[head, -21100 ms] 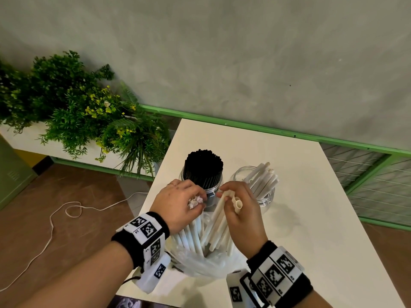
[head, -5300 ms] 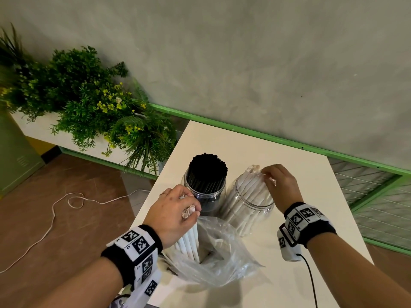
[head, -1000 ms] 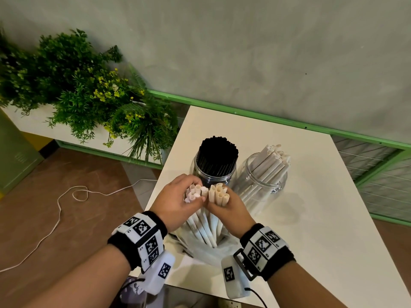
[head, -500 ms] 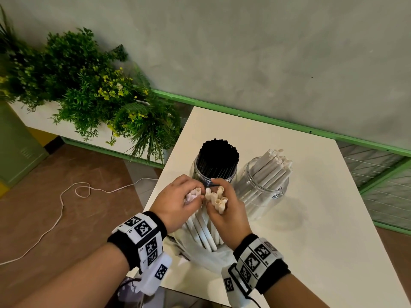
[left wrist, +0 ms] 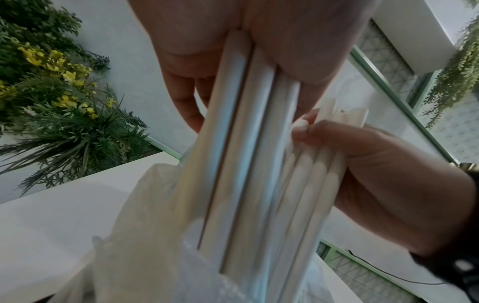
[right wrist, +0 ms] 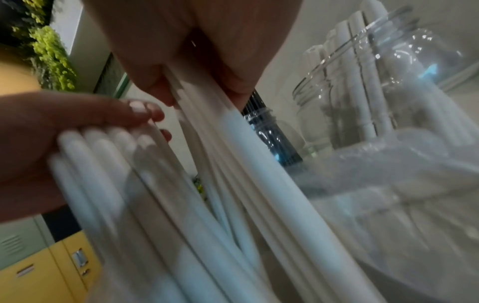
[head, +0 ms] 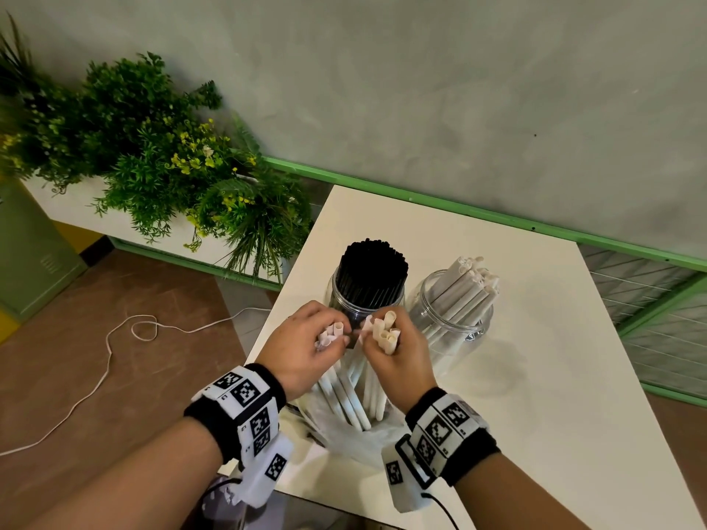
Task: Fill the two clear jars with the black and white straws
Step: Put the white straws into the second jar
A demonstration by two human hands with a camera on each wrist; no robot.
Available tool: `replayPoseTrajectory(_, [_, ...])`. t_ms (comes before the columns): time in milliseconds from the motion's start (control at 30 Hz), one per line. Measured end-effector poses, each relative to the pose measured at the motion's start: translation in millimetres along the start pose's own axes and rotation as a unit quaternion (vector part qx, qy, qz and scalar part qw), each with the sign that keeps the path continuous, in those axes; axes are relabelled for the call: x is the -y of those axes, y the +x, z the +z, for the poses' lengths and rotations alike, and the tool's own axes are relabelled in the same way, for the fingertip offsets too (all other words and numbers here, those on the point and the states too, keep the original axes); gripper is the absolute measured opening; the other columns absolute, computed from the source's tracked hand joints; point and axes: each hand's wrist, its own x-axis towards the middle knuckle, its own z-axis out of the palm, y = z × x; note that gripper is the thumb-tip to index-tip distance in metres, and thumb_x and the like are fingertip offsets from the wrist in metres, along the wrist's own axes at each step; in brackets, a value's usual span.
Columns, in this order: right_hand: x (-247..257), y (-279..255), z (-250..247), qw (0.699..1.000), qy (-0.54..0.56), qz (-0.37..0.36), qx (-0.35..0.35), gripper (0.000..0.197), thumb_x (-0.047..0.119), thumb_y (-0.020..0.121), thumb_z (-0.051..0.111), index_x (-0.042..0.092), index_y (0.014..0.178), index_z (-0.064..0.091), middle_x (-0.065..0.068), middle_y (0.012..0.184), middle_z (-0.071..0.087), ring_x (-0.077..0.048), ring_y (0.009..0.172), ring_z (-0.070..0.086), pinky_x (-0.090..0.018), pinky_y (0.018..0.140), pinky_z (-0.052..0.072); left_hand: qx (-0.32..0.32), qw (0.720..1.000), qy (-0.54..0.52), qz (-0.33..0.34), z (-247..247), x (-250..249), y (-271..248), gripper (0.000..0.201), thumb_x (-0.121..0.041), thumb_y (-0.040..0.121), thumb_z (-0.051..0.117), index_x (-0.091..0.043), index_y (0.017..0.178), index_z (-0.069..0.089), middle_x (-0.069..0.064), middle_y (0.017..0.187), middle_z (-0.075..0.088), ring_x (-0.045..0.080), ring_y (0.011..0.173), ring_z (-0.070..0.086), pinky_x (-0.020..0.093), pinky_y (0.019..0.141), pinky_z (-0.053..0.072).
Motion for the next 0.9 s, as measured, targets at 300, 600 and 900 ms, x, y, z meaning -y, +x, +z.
replayPoseTrajectory(300, [46.1,37.2,-44.4,0.988,0.108,0.015,-0.105,0.025,-0.011,0.09,0.05,0.014,0.094,0.049,-0.01,0.095,0.066,-0.026,0.088,0.069,-0.043,0.083,0.055,0.014,1.0,0.006,-0.001,1.4,-4.3,3.3,0.021,-0.042,0.08,0.05,-0.031,0.094,0.062,-0.016,0.094,0.05,-0.005,0.082,0.05,0.006,0.067,0.033])
replayPoseTrajectory(600, [95.2,72.1,-131.6,0.951,0.094,-0.148,-0.255,0.033,-0.012,0.086,0.044,0.017,0.101,0.04,-0.014,0.093,0.058,-0.04,0.091,0.065,-0.054,0.09,0.049,0.017,1.0,0.005,-0.006,3.9,-8.4,6.3,0.027,-0.043,0.076,0.049,-0.027,0.093,0.063,-0.006,0.093,0.053,0.005,0.081,0.054,0.007,0.07,0.033])
replayPoseTrajectory(900, [69.0,79.7,-135.1,0.929,0.052,-0.13,-0.342,0.033,-0.007,0.085,0.045,0.019,0.105,0.039,-0.008,0.095,0.059,-0.041,0.095,0.062,-0.048,0.091,0.047,0.02,1.0,0.009,-0.014,1.6,-14.4,3.3,0.015,-0.036,0.079,0.053,-0.031,0.091,0.06,-0.009,0.094,0.051,0.003,0.079,0.053,0.01,0.069,0.033])
